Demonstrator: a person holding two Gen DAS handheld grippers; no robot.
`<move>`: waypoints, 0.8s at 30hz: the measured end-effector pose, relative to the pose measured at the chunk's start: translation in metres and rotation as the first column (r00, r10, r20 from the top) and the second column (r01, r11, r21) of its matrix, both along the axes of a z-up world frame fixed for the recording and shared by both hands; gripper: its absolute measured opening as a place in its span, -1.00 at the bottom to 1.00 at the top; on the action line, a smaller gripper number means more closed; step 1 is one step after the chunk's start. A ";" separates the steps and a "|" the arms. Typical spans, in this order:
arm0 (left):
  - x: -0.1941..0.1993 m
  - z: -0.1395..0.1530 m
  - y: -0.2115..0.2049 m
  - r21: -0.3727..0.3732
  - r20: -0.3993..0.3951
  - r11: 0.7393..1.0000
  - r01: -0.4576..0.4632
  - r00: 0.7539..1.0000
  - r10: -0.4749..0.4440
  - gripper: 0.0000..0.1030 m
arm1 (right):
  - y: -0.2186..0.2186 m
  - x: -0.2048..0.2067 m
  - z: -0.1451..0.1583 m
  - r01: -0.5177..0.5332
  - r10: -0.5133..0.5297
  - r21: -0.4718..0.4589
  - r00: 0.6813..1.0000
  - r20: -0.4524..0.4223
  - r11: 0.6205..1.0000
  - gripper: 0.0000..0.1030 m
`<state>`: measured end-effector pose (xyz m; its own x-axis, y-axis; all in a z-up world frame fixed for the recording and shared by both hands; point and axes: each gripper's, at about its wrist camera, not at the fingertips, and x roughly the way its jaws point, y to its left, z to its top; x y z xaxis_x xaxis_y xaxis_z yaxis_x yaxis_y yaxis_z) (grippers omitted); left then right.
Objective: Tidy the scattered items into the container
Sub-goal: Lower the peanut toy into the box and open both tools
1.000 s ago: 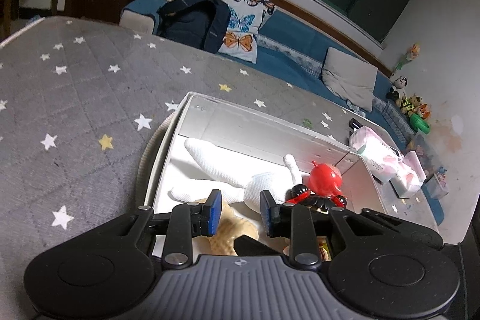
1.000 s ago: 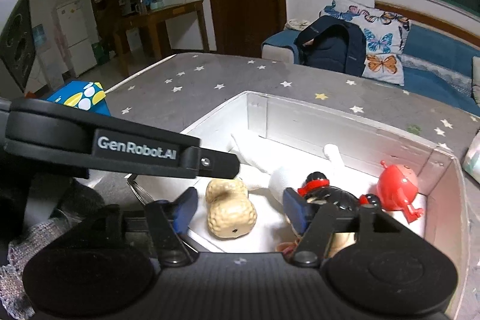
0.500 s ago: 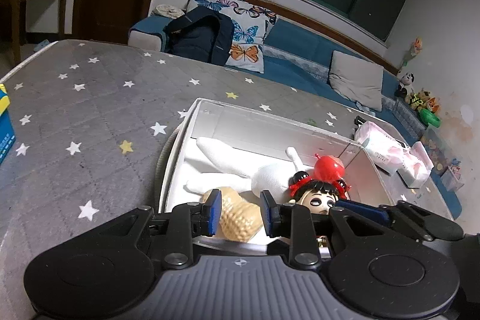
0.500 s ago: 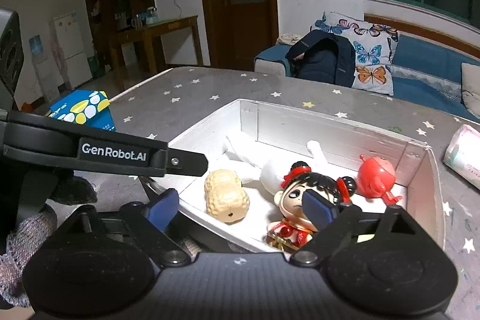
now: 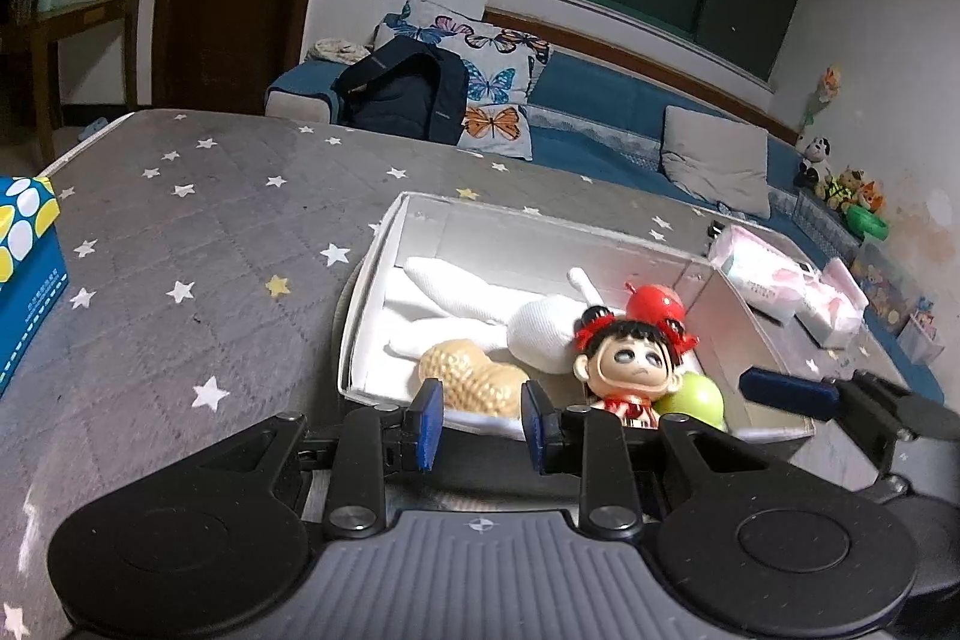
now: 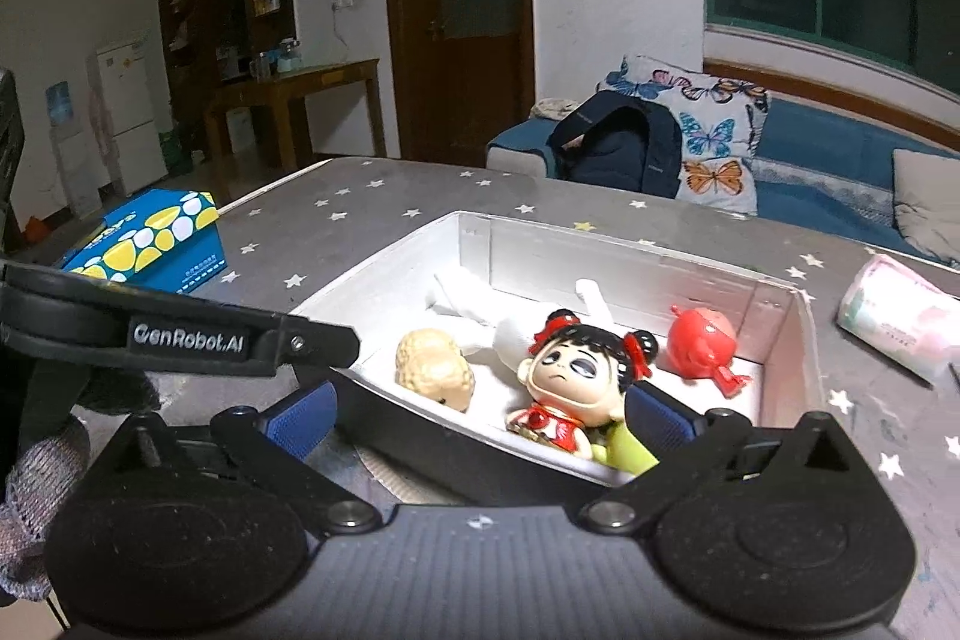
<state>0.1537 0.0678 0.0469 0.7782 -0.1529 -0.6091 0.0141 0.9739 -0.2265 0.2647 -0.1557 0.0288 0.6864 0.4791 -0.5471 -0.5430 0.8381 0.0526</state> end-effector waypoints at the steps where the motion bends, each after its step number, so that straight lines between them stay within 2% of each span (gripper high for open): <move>1: -0.003 -0.002 -0.001 0.006 -0.001 1.000 0.003 1.000 -0.003 -0.39 | -0.001 -0.002 0.000 0.006 -0.006 -0.003 1.000 0.005 1.000 1.00; 12: -0.024 -0.015 -0.014 0.065 -0.021 0.998 0.011 1.000 -0.010 -0.38 | -0.012 -0.023 -0.010 0.078 -0.077 -0.039 0.996 0.037 0.996 1.00; 24: -0.041 -0.023 -0.023 0.080 -0.019 0.997 0.006 1.000 -0.004 -0.38 | -0.033 -0.037 -0.021 0.152 -0.152 0.002 0.988 0.009 0.988 1.00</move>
